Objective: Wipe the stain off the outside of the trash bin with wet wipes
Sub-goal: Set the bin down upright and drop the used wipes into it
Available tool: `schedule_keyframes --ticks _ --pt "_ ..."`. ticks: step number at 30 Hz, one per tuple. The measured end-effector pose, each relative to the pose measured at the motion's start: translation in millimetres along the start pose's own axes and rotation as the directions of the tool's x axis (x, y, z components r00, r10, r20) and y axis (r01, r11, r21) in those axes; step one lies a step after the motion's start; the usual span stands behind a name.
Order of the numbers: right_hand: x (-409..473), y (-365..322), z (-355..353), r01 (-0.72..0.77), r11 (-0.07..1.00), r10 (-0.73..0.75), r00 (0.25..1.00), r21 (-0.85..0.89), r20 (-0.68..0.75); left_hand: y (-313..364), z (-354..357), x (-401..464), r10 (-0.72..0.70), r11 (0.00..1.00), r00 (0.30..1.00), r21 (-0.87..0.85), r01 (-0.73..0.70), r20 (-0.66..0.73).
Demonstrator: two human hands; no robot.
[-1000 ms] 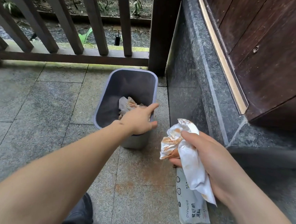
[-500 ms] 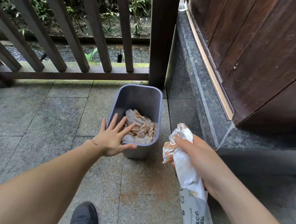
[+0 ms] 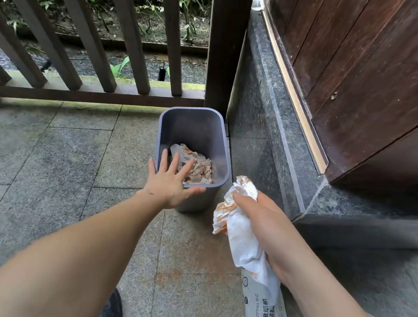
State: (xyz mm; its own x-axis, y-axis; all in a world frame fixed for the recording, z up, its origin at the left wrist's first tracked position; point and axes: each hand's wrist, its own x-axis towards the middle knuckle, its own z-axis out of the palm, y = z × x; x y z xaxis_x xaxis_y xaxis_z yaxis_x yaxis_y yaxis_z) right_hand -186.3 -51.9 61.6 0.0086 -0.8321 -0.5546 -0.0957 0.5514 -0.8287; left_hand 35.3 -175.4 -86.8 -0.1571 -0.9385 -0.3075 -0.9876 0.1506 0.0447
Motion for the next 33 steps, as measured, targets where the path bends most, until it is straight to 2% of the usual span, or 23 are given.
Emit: schedule_keyframes --ticks 3,6,7,8,9,10,11,13,14,15,16,18,19,20,22,25,28,29,32,33 --pt "0.9 -3.0 -4.2 -0.019 1.0 0.018 0.999 -0.017 -0.037 13.2 -7.4 4.4 -0.028 0.999 0.999 -0.023 0.029 0.017" --pt "-0.8 -8.8 -7.6 -0.032 0.999 0.034 0.999 0.043 -0.027 30.7 -33.1 -0.3 0.006 0.997 0.998 -0.074 -0.011 -0.063" --pt "-2.4 -11.4 -8.2 -0.034 0.996 0.034 0.999 0.084 -0.005 41.2 -49.8 -4.2 0.009 0.979 0.997 -0.201 -0.024 -0.072" --pt "-3.4 -14.0 -8.5 -0.041 0.989 0.038 0.999 0.145 0.028 52.2 -70.2 -9.5 0.002 0.905 0.999 -0.424 -0.018 -0.039" --pt "-4.9 -16.8 -9.0 -0.057 0.976 0.046 0.997 0.211 0.06 64.1 -92.2 -16.2 0.004 0.739 0.999 -0.673 0.028 0.046" --pt "-6.5 -19.6 -9.6 -0.072 0.961 0.05 0.995 0.267 0.086 74.4 -111.8 -27.3 0.05 0.516 0.987 -0.85 0.105 0.152" --pt "-8.4 -22.4 -10.0 -0.077 0.948 0.045 0.993 0.31 0.111 81.7 -130.9 -43.7 0.146 0.317 0.963 -0.933 0.173 0.228" --pt "-12.9 -26.1 -10.5 -0.063 0.929 0.003 0.987 0.364 0.163 85.1 -159.4 -80.9 0.257 -0.022 0.934 -0.964 0.264 0.25" --pt "-15.7 -27.3 -10.6 -0.058 0.923 -0.014 0.983 0.38 0.184 82.5 -167.0 -100.1 0.258 -0.144 0.94 -0.954 0.264 0.222" --pt "-18.9 -27.5 -11.1 -0.059 0.924 -0.019 0.979 0.378 0.201 79.7 -170.5 -120.7 0.213 -0.224 0.959 -0.946 0.235 0.188" --pt "-22.4 -27.0 -11.5 -0.059 0.933 -0.02 0.976 0.355 0.215 77.5 -170.5 -141.2 0.127 -0.226 0.98 -0.957 0.18 0.154" --pt "-28.0 -25.4 -11.7 -0.049 0.946 -0.025 0.975 0.321 0.223 76.9 -168.0 -175.6 -0.017 -0.025 0.998 -0.998 0.062 0.063" --pt "-30.5 -24.9 -9.9 -0.041 0.948 -0.031 0.975 0.315 0.222 76.9 -167.3 -190.5 -0.038 0.064 0.999 -0.998 0.018 0.015" --pt "-33.1 -25.7 -7.7 -0.035 0.951 -0.036 0.974 0.308 0.223 76.7 -167.4 -201.6 -0.047 0.106 0.999 -0.994 -0.003 -0.008" --pt "-36.1 -27.5 -2.9 -0.026 0.95 -0.041 0.978 0.312 0.206 76.6 -169.7 -215.2 -0.069 0.124 0.997 -0.992 -0.011 -0.02" --pt "-35.3 -26.3 6.1 -0.014 0.948 -0.04 0.986 0.317 0.162 82.1 -170.2 -220.5 -0.083 0.189 0.996 -0.981 -0.03 -0.046" --pt "-35.9 -23.5 20.5 -0.013 0.918 -0.01 0.998 0.397 0.056 95.1 -168.9 -217.4 -0.087 0.269 0.994 -0.962 -0.039 -0.065" --pt "-34.4 -22.1 24.8 -0.021 0.895 0.007 0.999 0.445 0.033 99.7 -167.8 -215.9 -0.054 0.316 0.995 -0.947 -0.057 -0.079" --pt "-34.1 -25.8 30.4 -0.055 0.792 0.055 0.998 0.608 0.018 110.6 -159.7 -209.0 0.086 0.555 0.988 -0.818 -0.155 -0.129" --pt "-32.6 -28.1 29.8 -0.061 0.746 0.062 0.998 0.663 0.023 112.0 -157.7 -205.3 0.083 0.591 0.983 -0.787 -0.18 -0.163"
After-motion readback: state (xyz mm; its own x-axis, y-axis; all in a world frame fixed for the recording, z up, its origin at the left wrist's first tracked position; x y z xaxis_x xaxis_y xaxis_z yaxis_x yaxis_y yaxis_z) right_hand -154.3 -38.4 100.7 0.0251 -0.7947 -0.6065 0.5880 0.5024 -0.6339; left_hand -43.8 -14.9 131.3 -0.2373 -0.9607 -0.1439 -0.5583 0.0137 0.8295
